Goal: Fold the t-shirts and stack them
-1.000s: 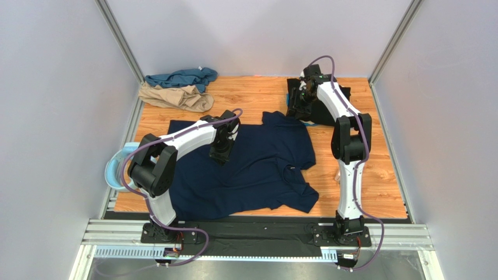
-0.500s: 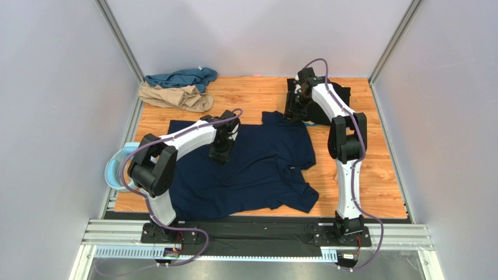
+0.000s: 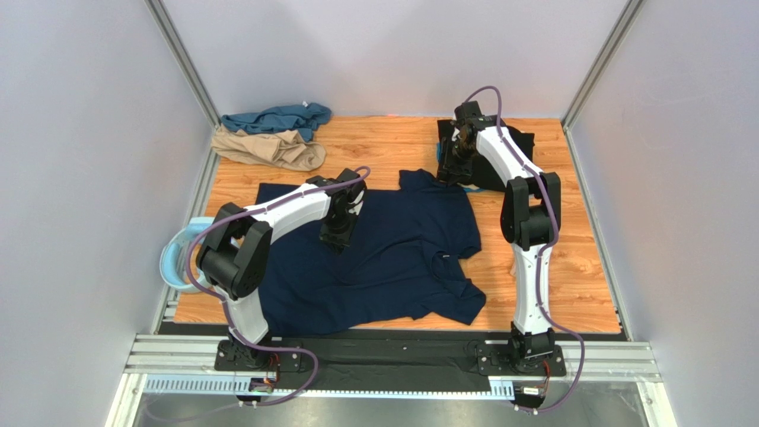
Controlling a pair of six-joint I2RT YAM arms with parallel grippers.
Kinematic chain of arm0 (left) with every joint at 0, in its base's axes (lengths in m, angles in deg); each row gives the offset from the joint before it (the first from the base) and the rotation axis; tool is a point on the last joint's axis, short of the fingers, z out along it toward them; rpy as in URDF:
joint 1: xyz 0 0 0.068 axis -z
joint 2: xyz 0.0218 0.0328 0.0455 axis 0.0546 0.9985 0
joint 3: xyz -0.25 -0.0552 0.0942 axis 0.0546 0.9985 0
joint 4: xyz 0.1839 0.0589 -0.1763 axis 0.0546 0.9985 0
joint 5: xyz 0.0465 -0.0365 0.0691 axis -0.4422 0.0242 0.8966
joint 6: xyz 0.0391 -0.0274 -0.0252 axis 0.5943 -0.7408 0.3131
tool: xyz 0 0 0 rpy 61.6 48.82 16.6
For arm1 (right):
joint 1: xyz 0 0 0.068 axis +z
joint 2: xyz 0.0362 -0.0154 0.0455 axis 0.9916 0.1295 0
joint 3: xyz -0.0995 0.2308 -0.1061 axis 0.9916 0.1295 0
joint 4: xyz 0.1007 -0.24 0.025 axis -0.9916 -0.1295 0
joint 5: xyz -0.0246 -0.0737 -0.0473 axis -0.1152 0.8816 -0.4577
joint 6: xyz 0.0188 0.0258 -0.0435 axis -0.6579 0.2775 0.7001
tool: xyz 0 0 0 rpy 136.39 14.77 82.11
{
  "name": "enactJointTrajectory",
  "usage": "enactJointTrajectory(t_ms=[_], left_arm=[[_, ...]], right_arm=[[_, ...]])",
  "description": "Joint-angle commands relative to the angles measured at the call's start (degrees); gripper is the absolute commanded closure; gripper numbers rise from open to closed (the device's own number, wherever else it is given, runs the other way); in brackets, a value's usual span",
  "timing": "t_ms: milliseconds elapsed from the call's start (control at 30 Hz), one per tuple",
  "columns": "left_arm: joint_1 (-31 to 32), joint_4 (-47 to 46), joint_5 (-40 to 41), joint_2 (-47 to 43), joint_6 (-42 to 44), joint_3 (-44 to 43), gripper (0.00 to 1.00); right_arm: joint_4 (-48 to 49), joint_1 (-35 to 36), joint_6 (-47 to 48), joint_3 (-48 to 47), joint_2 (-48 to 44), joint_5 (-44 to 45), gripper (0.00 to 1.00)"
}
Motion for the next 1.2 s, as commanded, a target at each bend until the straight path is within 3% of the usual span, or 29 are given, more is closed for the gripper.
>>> enactJointTrajectory(t_ms=[0, 467, 667, 767, 1167], left_arm=[[-0.1, -0.3, -0.6, 0.1, 0.3, -0.2, 0.83], [-0.1, -0.5, -0.6, 0.0, 0.3, 0.5, 0.84], [-0.1, -0.8, -0.6, -0.3, 0.1, 0.8, 0.84], [-0.1, -0.8, -0.6, -0.3, 0.0, 0.7, 0.84], [-0.1, -0.5, -0.2, 0.0, 0.1, -2.7, 0.84]], right_arm=[[0.8, -0.1, 0.0, -0.5, -3.3, 0.7, 0.56], [3.0, 1.5, -2.4, 1.5, -0.7, -0.6, 0.62], [3.7, 2.3, -2.7, 1.6, -0.2, -0.3, 0.80], [3.7, 2.5, -2.6, 1.8, -0.3, -0.1, 1.00], [3.7, 2.6, 1.3, 12.3, -10.3, -1.6, 1.00]])
